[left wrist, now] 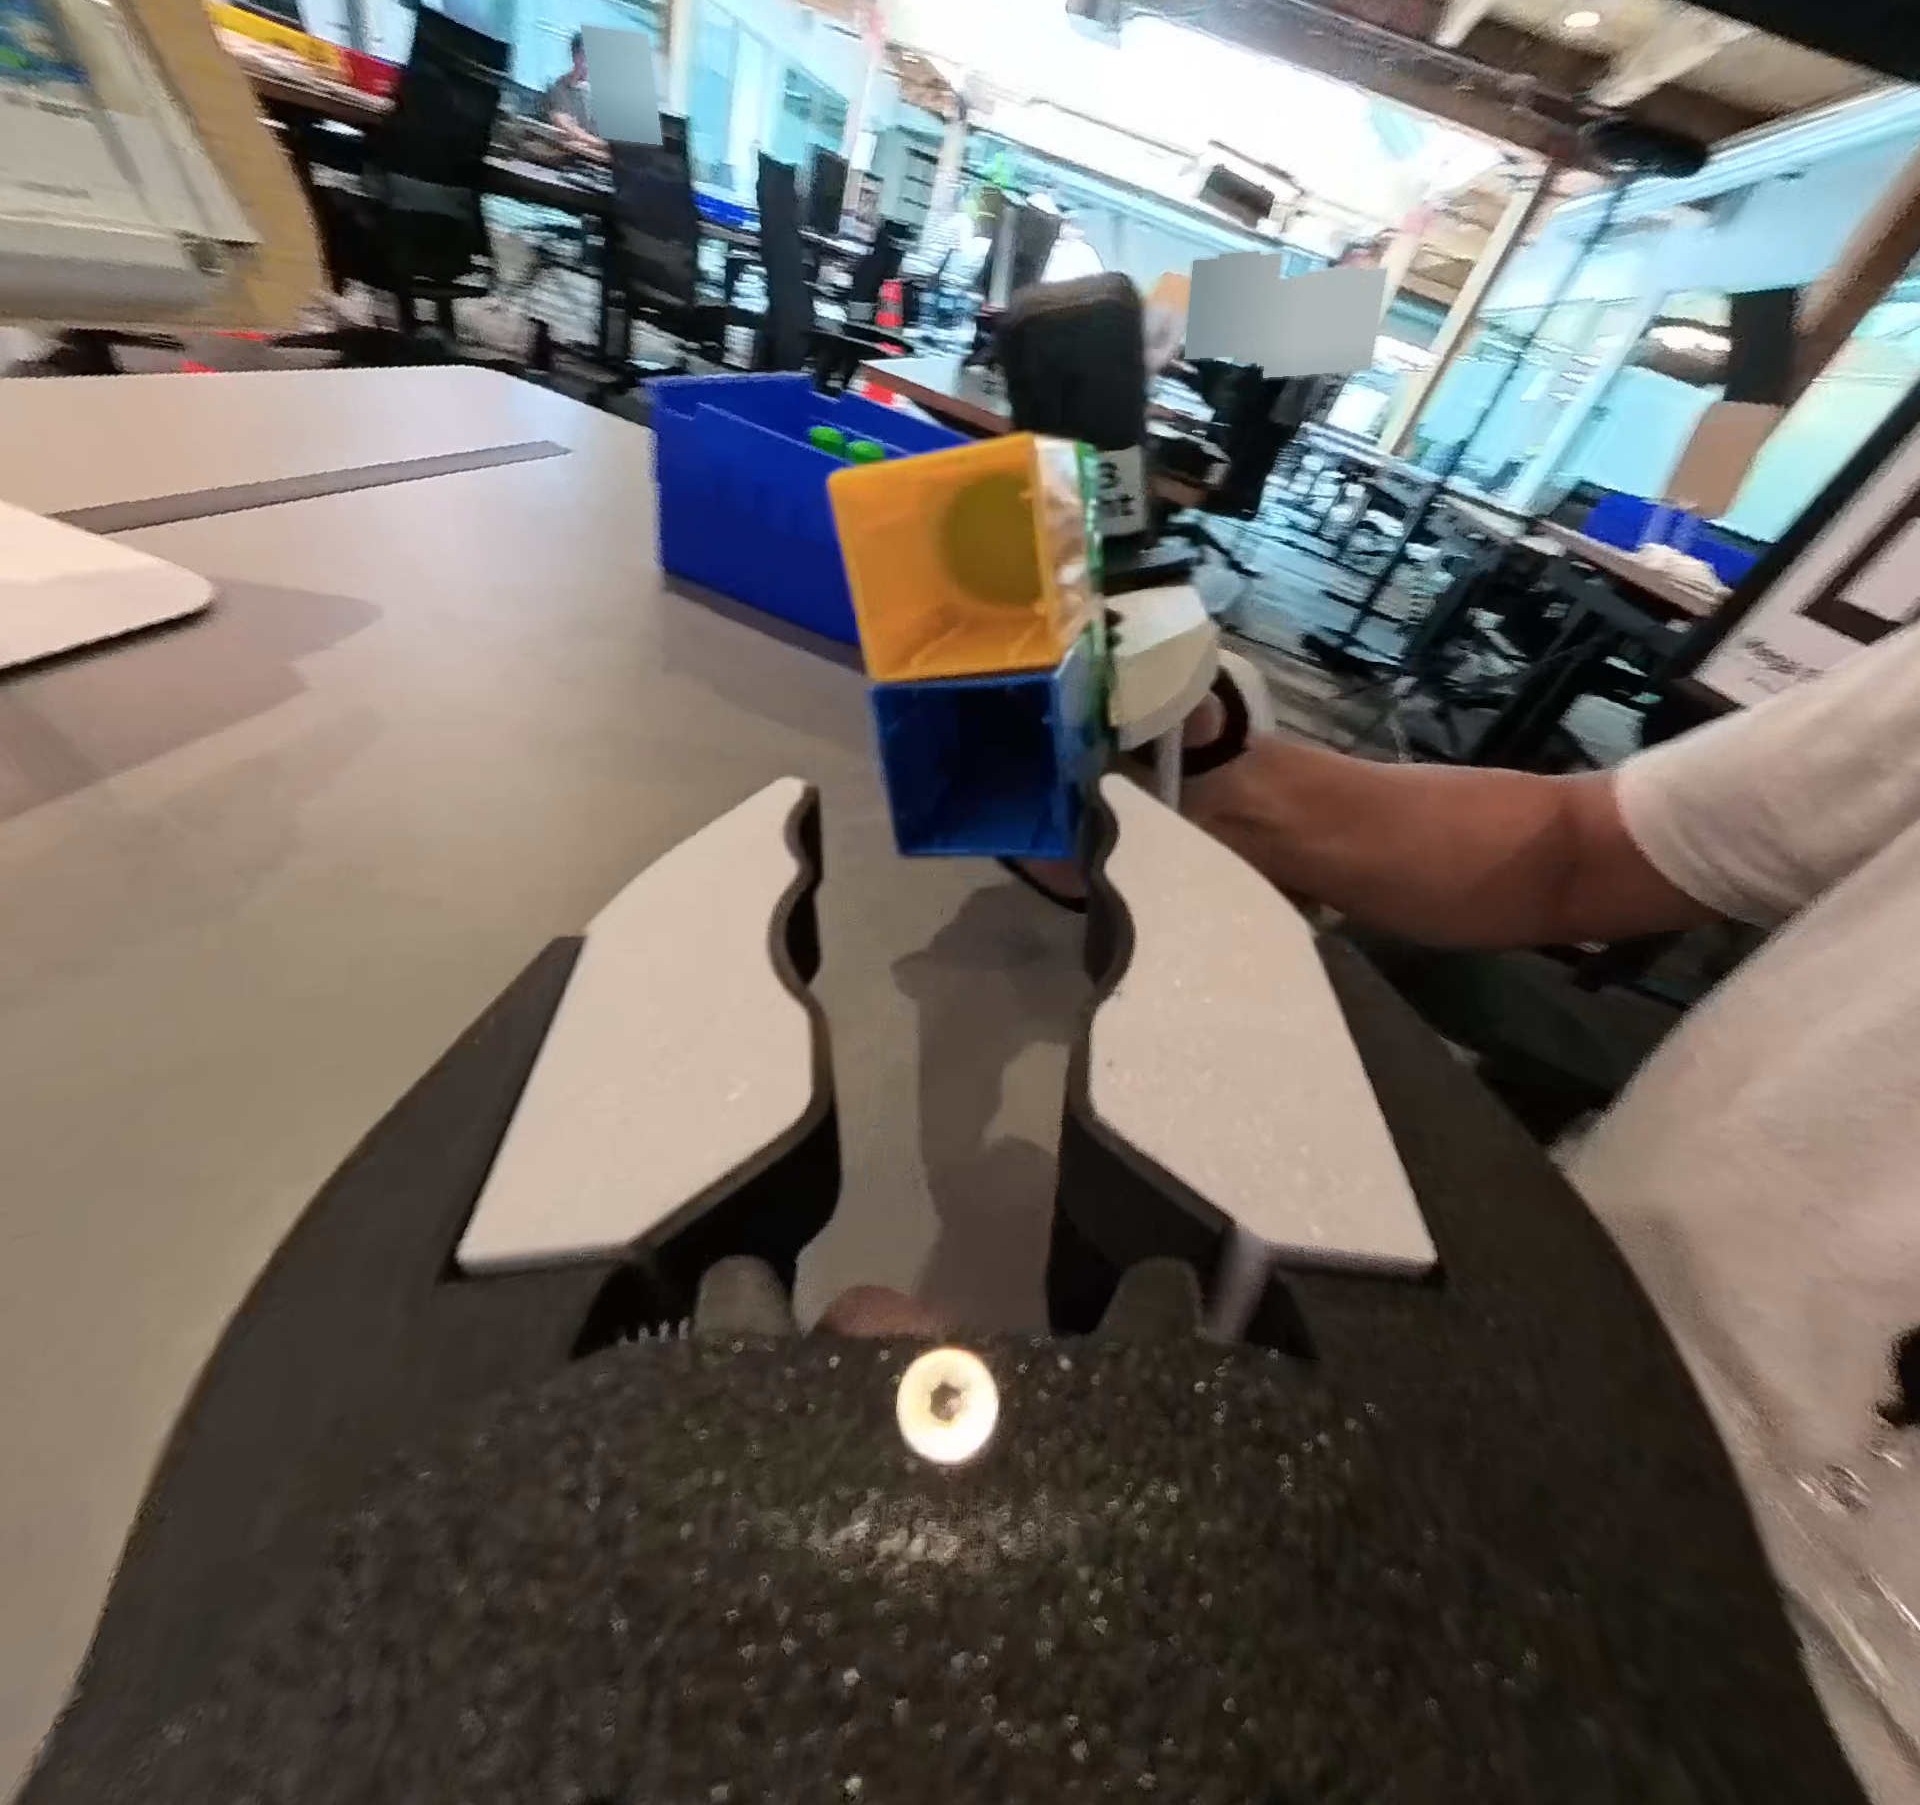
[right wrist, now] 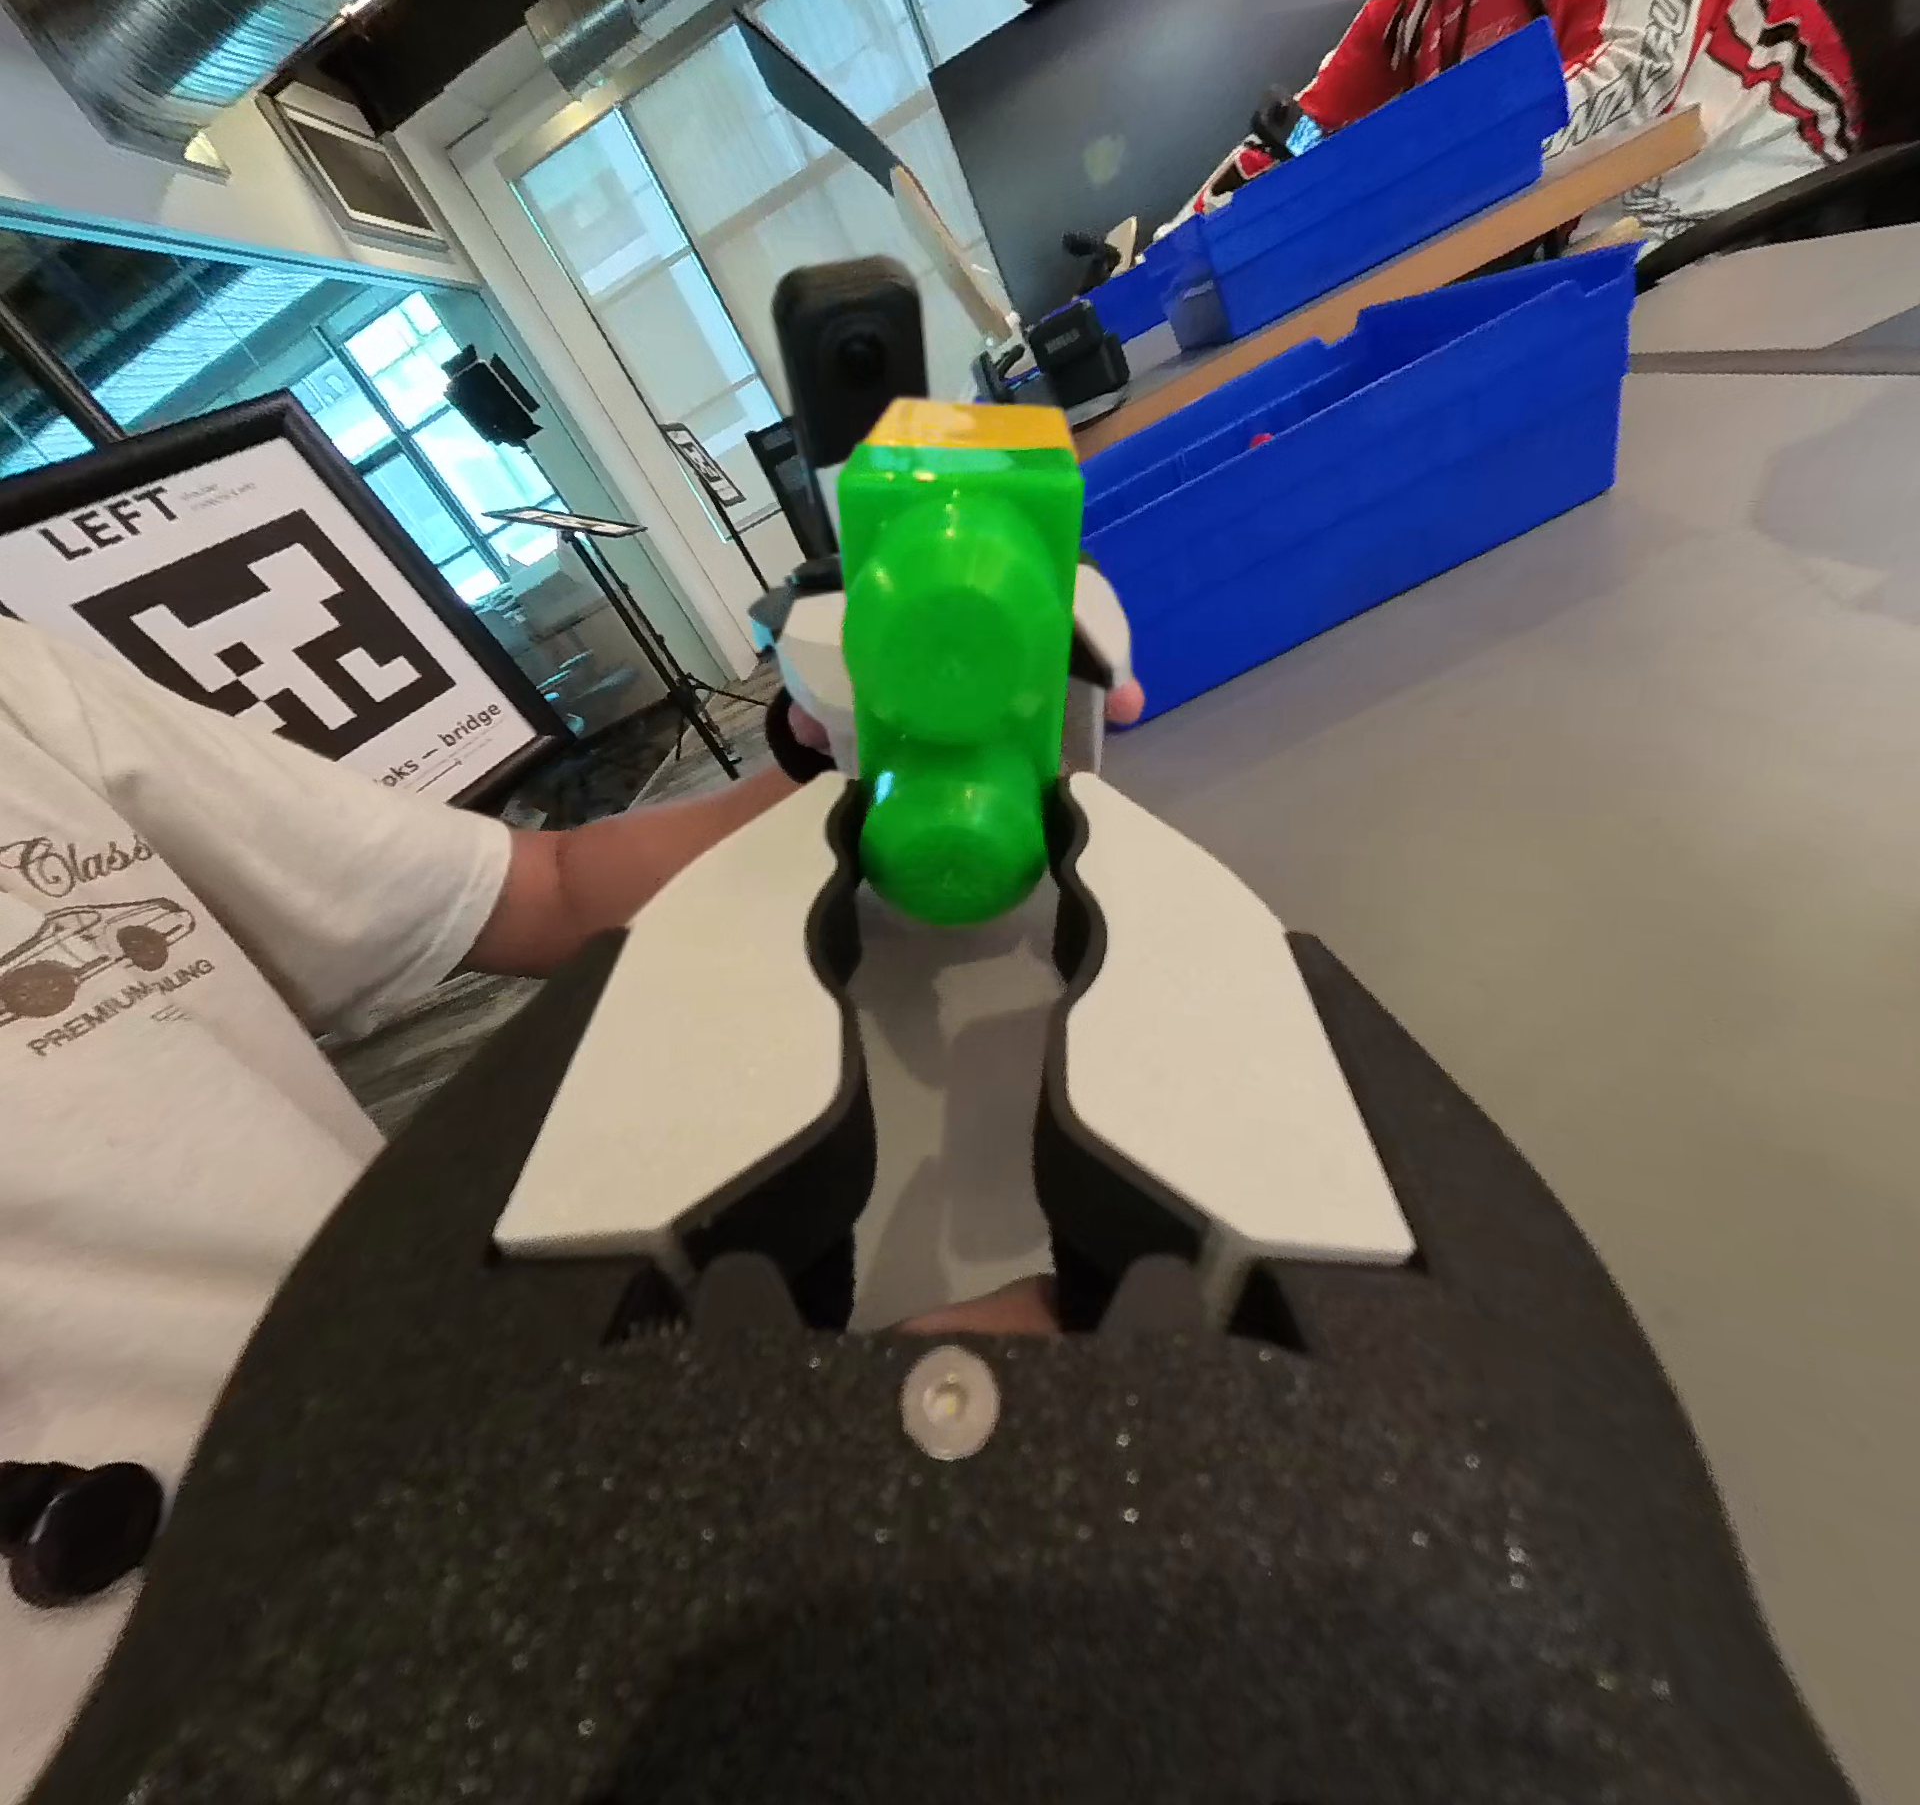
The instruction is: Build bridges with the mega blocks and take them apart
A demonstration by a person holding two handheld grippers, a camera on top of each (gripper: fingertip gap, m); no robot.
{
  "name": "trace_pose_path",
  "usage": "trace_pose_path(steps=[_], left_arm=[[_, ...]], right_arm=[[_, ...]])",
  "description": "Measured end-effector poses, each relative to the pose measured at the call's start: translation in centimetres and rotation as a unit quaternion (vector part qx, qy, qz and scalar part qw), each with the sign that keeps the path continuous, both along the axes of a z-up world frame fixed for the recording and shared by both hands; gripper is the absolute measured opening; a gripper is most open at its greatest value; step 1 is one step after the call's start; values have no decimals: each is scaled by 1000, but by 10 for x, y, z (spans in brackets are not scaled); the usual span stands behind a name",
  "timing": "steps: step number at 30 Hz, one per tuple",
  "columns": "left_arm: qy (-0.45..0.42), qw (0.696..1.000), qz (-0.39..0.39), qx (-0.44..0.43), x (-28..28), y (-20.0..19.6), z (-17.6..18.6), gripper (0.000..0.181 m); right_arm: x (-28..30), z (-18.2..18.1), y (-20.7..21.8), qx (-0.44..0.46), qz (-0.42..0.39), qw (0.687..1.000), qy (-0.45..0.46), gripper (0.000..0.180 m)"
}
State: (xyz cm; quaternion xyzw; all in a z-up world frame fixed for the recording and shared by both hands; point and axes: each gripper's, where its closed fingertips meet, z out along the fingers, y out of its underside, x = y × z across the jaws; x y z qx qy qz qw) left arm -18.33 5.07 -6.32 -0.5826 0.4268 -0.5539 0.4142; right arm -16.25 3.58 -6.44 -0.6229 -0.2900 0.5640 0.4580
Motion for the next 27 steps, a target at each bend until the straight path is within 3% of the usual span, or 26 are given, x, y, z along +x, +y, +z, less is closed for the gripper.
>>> trace_pose_path(steps=[3, 5, 7, 9, 11, 15, 18, 21, 24, 27], left_arm=[[15, 997, 73, 15, -9, 12, 0, 58], [70, 978, 190, 58, -23, 35, -9, 59], [154, 913, 359, 116, -54, 66, -26, 59], [185, 860, 449, 155, -76, 73, -35, 52], [192, 849, 466, 160, -78, 72, -40, 52], [183, 865, 450, 124, -71, 71, -47, 53], [170, 869, 447, 123, -72, 69, -44, 52], [174, 869, 442, 137, -70, 66, -44, 52], [176, 867, 441, 153, -69, 62, -43, 52], [188, 865, 439, 156, -67, 63, -46, 51]], right_arm=[[9, -2, 5, -2, -29, 1000, -5, 34], [23, -6, 17, -8, -90, 996, -20, 34], [37, -12, 26, -1, -157, 986, -51, 34], [48, -23, 31, 0, -209, 974, -86, 34], [55, -37, 34, -6, -247, 961, -123, 34], [74, -33, 33, -6, -309, 939, -152, 34], [123, 8, 27, 4, -384, 908, -168, 34], [217, 54, 25, -25, -466, 855, -224, 34], [323, 62, 34, -105, -513, 787, -327, 34], [375, 26, 39, -275, -452, 765, -366, 35]])
